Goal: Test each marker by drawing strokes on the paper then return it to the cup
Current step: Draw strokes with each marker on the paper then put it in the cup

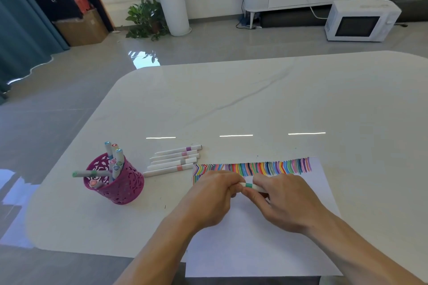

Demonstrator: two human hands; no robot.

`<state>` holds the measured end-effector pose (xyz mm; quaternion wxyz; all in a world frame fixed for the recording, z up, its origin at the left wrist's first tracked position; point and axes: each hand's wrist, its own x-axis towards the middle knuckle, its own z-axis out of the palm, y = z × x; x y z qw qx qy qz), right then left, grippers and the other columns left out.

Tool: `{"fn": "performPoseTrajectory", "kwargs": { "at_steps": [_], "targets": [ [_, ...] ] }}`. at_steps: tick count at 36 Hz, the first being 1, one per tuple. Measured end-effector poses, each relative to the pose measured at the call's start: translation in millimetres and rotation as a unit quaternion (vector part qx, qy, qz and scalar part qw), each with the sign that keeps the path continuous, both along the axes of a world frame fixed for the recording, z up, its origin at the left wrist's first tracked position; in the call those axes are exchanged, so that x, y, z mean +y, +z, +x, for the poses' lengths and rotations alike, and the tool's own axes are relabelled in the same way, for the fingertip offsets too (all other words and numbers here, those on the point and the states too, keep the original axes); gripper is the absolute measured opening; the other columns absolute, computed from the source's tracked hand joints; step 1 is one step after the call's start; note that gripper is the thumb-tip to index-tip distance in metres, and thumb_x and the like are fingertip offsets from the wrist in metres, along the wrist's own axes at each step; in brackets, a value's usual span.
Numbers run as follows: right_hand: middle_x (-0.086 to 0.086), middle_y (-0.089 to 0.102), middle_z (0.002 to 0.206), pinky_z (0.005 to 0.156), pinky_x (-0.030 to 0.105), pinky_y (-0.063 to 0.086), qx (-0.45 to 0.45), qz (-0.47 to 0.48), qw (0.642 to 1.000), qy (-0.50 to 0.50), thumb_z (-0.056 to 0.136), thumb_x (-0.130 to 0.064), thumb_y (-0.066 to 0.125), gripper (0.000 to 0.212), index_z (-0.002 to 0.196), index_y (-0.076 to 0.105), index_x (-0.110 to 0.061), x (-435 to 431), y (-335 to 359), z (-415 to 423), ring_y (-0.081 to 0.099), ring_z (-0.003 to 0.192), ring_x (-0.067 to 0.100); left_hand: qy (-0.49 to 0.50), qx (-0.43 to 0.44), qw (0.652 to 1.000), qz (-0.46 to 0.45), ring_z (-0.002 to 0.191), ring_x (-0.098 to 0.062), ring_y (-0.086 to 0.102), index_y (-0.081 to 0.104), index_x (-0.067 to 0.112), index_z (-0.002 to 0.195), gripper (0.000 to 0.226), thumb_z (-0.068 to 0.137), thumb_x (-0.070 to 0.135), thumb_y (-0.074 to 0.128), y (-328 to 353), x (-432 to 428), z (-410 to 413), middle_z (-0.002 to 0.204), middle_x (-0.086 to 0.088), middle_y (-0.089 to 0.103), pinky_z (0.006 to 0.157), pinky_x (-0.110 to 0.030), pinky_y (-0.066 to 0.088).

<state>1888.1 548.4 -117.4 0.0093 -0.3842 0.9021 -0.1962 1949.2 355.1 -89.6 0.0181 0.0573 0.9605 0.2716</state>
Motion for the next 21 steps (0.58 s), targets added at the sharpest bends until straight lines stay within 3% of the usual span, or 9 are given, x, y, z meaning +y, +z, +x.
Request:
{"fn": "performPoseTrajectory", "kwargs": {
  "at_steps": [4,9,12,17,21],
  "targets": [
    [-0.011,0.038,0.05,0.048,0.022,0.028,-0.006,-0.012,1.0,-0.008,0.093,-0.076,0.021,0.053,0.066,0.032,-0.032,-1.7,1.6,0.8,0.041,0.045,0.011,0.007,0.006,1.0,0.011,0.078,-0.008,0.051,0.068,0.022,0.093,0.025,0.104,0.023,0.045,0.2,0.3,0.5,0.075,0.011,0.057,0.062,-0.009,0.034],
    [-0.01,0.041,0.05,0.048,0.024,0.028,-0.026,-0.013,0.999,-0.021,0.095,-0.072,0.032,0.054,0.064,0.033,-0.029,-2.0,2.8,2.6,0.041,0.047,0.013,0.011,0.011,1.0,0.014,0.076,-0.003,0.052,0.07,0.021,0.093,0.024,0.102,0.021,0.047,1.8,0.0,0.3,0.072,0.01,0.059,0.061,-0.01,0.036],
    [-0.008,0.045,0.051,0.049,0.024,0.031,-0.035,-0.017,0.999,-0.027,0.094,-0.075,0.029,0.057,0.064,0.038,-0.027,-3.2,2.5,3.4,0.044,0.048,0.014,0.014,0.01,1.0,0.009,0.073,-0.004,0.052,0.069,0.021,0.092,0.024,0.102,0.02,0.048,2.0,-0.1,0.6,0.072,0.01,0.058,0.061,-0.011,0.036],
    [0.0,0.048,0.05,0.047,0.024,0.023,-0.056,-0.054,0.995,-0.054,0.092,-0.078,0.028,0.068,0.061,0.043,-0.019,-3.1,2.7,2.2,0.041,0.048,0.018,0.031,0.013,0.999,-0.001,0.077,-0.016,0.056,0.069,0.014,0.089,0.024,0.101,0.023,0.05,2.6,-6.9,-1.2,0.075,0.002,0.064,0.07,-0.032,0.045],
    [0.0,0.054,0.055,0.051,0.031,0.035,-0.065,-0.035,0.995,-0.061,0.092,-0.077,0.02,0.069,0.071,0.052,-0.019,-4.8,4.0,3.0,0.049,0.054,0.021,0.034,0.026,0.999,-0.001,0.077,-0.015,0.055,0.066,0.014,0.089,0.026,0.103,0.025,0.048,2.7,-5.1,-0.7,0.076,0.003,0.063,0.071,-0.034,0.045]
  ]
}}
